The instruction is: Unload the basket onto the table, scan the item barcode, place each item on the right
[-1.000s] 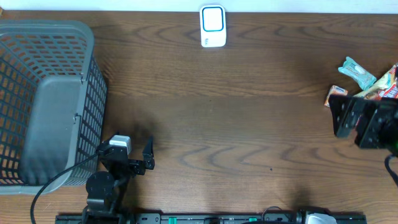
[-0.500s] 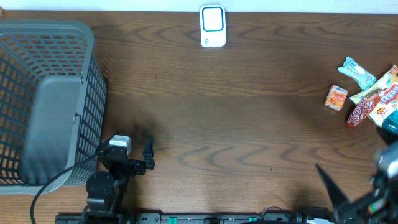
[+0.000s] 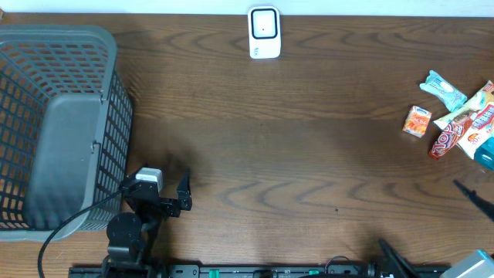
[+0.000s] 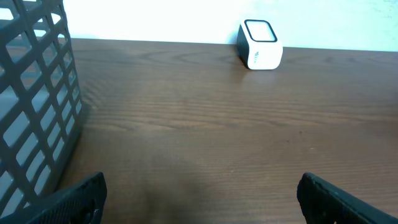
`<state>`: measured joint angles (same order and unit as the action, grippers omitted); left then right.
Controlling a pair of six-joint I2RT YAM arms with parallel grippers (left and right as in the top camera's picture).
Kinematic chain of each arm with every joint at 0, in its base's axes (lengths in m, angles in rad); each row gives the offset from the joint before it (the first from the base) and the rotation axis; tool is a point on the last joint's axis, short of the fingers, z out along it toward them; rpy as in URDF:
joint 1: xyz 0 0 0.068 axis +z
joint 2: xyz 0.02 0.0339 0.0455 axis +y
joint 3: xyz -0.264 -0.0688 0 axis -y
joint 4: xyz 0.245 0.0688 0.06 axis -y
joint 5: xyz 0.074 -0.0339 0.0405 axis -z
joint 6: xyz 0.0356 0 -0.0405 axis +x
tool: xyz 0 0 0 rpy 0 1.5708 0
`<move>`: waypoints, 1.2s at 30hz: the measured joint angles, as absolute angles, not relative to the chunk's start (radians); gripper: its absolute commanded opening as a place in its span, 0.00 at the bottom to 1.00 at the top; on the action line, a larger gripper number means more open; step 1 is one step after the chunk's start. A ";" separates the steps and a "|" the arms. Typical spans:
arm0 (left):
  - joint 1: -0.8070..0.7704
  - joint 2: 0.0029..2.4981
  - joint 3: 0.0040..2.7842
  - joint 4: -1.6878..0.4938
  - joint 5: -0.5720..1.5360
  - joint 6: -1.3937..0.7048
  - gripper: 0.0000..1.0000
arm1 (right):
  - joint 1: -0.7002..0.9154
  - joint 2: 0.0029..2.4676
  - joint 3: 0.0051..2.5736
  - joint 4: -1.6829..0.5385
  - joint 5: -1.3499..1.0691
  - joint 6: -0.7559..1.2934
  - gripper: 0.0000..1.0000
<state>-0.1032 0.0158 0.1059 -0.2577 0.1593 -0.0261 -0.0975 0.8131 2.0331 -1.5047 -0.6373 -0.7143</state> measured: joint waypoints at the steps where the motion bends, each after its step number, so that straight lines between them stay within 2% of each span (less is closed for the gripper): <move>1: -0.103 0.016 0.106 -0.258 0.159 -0.026 0.98 | -0.092 0.796 2.001 -1.461 -0.638 -0.713 0.99; 9: -0.103 0.016 0.106 -0.258 0.159 -0.026 0.98 | -0.041 0.503 1.484 -0.955 -0.659 -0.639 0.99; 12: -0.103 0.016 0.106 -0.258 0.160 -0.026 0.98 | -0.030 0.392 1.235 -0.698 -0.659 -0.597 0.99; 16: -0.103 0.016 0.106 -0.258 0.159 -0.026 0.98 | -0.027 0.243 0.805 -0.332 -0.638 -0.476 0.99; 20: -0.103 0.016 0.106 -0.258 0.159 -0.026 0.98 | -0.027 0.169 0.585 -0.099 -0.587 -0.396 0.99; 29: -0.103 0.016 0.106 -0.258 0.159 -0.026 0.98 | -0.027 0.017 0.229 0.092 -0.450 -0.302 0.99; 36: -0.103 0.016 0.106 -0.258 0.159 -0.026 0.98 | -0.027 0.012 0.063 0.183 -0.385 -0.282 0.99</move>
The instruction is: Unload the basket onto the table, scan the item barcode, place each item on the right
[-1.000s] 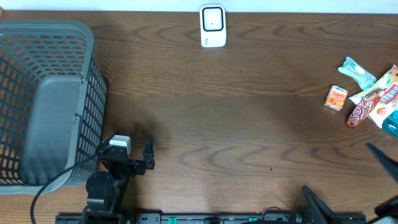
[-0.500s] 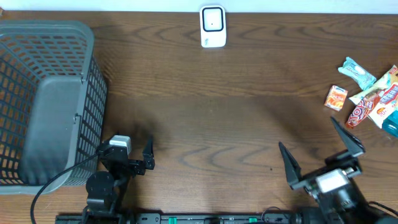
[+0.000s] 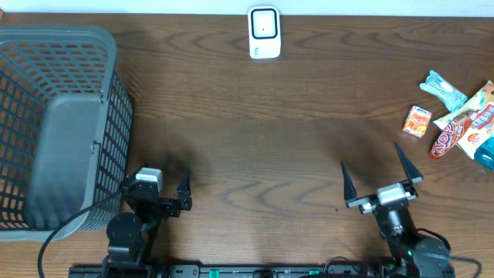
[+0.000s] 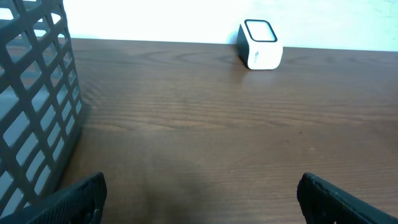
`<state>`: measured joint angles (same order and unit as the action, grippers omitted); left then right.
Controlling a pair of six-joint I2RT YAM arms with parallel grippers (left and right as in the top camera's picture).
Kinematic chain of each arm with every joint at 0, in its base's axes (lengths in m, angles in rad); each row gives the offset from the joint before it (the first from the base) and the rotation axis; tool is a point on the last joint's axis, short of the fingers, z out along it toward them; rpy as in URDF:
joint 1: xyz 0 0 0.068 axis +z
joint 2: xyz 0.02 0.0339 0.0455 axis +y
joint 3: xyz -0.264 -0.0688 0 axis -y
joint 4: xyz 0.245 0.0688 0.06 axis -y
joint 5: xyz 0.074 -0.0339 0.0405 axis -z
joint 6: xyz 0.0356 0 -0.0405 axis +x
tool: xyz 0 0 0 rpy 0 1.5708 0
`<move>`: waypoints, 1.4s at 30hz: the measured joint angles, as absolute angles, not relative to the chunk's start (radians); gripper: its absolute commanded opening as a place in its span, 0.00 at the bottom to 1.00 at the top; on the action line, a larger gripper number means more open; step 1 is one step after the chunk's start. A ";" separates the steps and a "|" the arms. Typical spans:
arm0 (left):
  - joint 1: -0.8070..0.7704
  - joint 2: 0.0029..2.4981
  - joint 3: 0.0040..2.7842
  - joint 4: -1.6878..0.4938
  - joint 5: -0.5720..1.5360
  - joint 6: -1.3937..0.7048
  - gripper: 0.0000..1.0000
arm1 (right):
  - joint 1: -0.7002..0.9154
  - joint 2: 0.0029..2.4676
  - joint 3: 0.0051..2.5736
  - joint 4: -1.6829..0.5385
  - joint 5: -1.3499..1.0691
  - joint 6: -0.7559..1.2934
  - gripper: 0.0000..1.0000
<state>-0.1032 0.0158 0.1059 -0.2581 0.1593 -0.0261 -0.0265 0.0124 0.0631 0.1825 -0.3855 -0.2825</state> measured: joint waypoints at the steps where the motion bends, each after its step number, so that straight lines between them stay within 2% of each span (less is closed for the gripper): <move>1: -0.103 0.016 0.106 -0.258 0.159 -0.026 0.98 | -0.027 0.012 0.034 0.195 -0.373 -0.280 0.99; 6: -0.103 0.016 0.106 -0.258 0.159 -0.026 0.98 | -0.027 0.012 0.007 0.146 -0.323 -0.279 0.99; 13: -0.103 0.016 0.106 -0.258 0.159 -0.026 0.98 | -0.027 0.009 0.007 -0.049 -0.258 -0.278 0.99; 42: -0.103 0.016 0.106 -0.258 0.159 -0.026 0.98 | -0.027 0.011 0.007 -0.052 -0.228 -0.272 0.99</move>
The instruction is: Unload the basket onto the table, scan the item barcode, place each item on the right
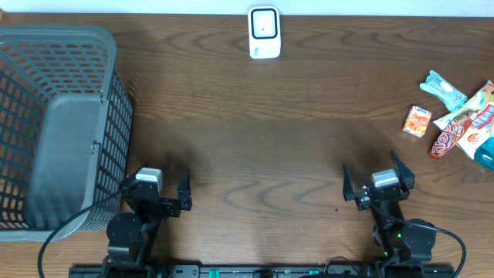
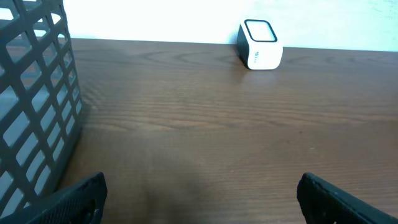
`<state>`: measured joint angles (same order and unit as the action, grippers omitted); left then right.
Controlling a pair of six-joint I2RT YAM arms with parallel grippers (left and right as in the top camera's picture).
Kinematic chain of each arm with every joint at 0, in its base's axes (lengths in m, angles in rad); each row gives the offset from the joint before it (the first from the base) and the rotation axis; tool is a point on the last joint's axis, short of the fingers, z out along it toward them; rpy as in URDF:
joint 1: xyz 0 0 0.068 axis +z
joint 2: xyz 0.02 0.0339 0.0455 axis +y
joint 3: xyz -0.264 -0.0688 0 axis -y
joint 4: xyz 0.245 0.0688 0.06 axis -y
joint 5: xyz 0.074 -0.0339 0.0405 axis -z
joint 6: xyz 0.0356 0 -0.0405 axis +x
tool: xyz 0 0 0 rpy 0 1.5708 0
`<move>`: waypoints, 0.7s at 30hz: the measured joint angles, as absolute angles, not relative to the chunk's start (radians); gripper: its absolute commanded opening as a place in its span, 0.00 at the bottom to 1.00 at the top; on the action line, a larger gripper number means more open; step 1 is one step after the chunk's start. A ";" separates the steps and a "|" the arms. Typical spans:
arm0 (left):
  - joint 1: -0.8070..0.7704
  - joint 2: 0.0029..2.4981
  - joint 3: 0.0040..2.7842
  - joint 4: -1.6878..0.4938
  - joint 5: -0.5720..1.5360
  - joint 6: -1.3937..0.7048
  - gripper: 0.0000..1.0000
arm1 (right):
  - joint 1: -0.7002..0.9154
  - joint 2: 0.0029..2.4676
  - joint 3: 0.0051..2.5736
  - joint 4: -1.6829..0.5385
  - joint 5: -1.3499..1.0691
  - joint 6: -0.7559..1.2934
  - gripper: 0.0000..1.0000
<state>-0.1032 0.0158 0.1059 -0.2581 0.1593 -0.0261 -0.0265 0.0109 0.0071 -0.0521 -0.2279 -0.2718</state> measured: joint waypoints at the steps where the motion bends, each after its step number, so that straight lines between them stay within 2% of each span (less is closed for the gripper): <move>1: -0.103 0.016 0.106 -0.258 0.159 -0.026 0.98 | -0.027 0.011 0.007 -0.052 -0.228 -0.272 0.99; 21: -0.103 0.016 0.106 -0.258 0.151 -0.017 0.98 | -0.027 0.011 0.007 -0.052 -0.228 -0.272 0.99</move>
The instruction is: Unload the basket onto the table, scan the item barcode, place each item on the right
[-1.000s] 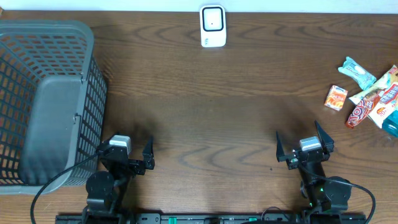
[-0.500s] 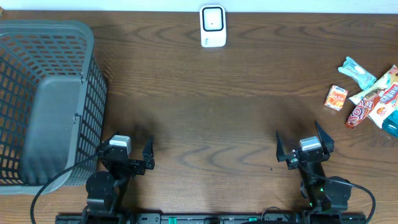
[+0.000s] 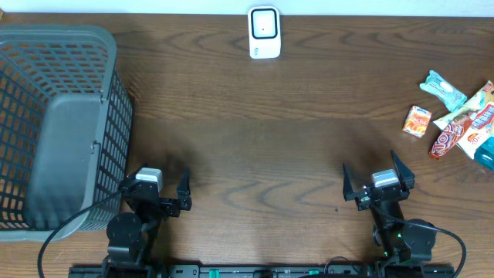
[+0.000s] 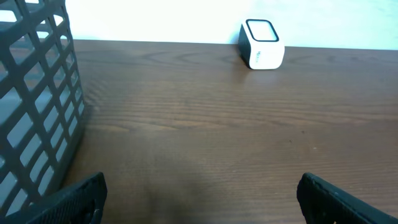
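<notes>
The white barcode scanner (image 3: 264,32) stands at the far edge of the table, middle; it also shows in the left wrist view (image 4: 262,52). Several snack packets (image 3: 457,116) lie in a heap at the right edge, a small orange one (image 3: 417,121) nearest the middle. My left gripper (image 3: 157,187) rests open at the front left beside the basket; its dark fingertips (image 4: 84,196) stand wide apart over bare wood. My right gripper (image 3: 376,173) sits open at the front right, well short of the packets. Neither holds anything.
A large grey mesh basket (image 3: 93,46) takes up the left side, its wall (image 4: 37,106) close to my left gripper. The brown wooden table (image 3: 262,131) stretches between the two arms and the scanner.
Both arms stand where they were in the overhead view. Only the left wrist view has shifted a hair, with the scanner and basket wall slightly further right in it.
At first my right arm was almost out of view at the lower right corner while the left rested open by the basket. Then the right gripper stood open and tilted at the front right. After that it sat squared up there, and it remains so.
</notes>
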`<state>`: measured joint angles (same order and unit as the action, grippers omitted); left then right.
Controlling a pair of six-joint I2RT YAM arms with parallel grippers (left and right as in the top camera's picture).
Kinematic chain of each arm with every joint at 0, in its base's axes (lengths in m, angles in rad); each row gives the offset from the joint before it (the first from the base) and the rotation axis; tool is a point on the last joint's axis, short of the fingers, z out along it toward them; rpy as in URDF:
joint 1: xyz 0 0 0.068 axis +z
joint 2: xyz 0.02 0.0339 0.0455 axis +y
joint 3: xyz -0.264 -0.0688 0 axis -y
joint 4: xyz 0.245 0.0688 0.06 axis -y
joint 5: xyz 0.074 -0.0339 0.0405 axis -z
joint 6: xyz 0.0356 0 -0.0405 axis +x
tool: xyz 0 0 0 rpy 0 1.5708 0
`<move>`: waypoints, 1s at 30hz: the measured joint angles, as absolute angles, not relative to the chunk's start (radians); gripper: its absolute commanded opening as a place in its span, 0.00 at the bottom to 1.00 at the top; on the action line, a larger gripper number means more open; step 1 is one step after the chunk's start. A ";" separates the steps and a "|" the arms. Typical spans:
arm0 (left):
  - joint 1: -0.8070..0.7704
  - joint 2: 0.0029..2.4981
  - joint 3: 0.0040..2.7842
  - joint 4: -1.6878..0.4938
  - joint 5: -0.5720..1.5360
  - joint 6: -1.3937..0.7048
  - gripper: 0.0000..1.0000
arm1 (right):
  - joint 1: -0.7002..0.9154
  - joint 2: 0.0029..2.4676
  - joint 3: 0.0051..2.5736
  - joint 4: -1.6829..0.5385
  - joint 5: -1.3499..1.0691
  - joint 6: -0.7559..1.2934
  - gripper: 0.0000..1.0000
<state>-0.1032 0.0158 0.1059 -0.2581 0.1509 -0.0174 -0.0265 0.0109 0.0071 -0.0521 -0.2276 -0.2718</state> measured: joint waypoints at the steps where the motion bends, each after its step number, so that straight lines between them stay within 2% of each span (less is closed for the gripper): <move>1: -0.103 0.015 0.106 -0.258 0.150 -0.014 0.98 | -0.027 0.011 0.007 -0.052 -0.228 -0.271 0.99; 5: -0.103 0.013 0.102 -0.237 0.147 -0.001 0.98 | -0.027 0.011 0.007 -0.052 -0.228 -0.271 0.99; 11: -0.103 0.010 0.029 -0.017 0.143 0.001 0.98 | -0.027 0.011 0.007 -0.052 -0.228 -0.271 0.99; 30: -0.103 0.010 0.021 -0.029 0.097 0.001 0.98 | -0.027 0.011 0.007 -0.052 -0.227 -0.271 0.99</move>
<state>-0.1032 0.0101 0.0208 -0.0288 0.0975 0.0010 -0.0265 0.0109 0.0071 -0.0521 -0.2268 -0.2714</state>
